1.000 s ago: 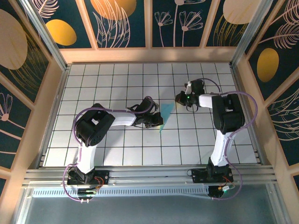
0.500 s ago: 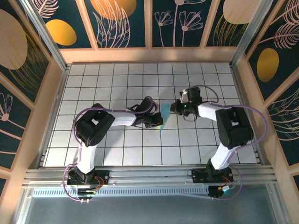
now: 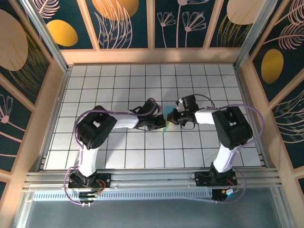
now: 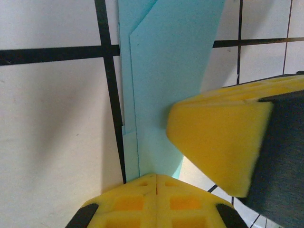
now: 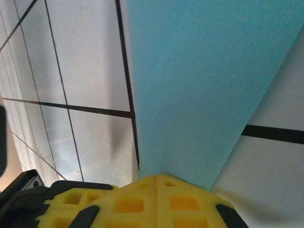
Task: Fold a paper plane with a square sheet of paper (fold left side to right side)
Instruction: Fold the wing for the fifth time at the center of the table.
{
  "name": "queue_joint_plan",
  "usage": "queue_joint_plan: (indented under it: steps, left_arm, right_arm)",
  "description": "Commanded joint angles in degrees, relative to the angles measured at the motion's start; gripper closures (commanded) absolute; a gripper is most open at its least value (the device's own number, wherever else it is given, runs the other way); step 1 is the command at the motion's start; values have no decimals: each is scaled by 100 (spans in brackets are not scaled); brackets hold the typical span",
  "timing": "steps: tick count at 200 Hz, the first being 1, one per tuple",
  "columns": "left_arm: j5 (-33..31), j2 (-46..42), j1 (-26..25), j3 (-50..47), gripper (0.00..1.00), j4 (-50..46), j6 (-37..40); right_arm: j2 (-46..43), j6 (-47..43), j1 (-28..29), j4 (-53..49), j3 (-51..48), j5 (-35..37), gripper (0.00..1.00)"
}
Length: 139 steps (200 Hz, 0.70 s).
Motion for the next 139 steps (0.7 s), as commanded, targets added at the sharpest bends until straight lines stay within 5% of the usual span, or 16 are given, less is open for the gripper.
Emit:
queue_joint_plan:
  steps: [1, 63, 139]
  left_arm:
    - [-599, 144, 44, -262, 100, -817, 71]
    - [-492, -606, 44, -232, 93, -488, -4]
    - [705, -668, 31, -450, 100, -115, -306]
  right_arm:
    - [169, 79, 56, 25, 72, -47, 100]
    - [401, -86, 26, -548, -40, 390, 100]
    - [508, -113, 21, -554, -36, 425, 100]
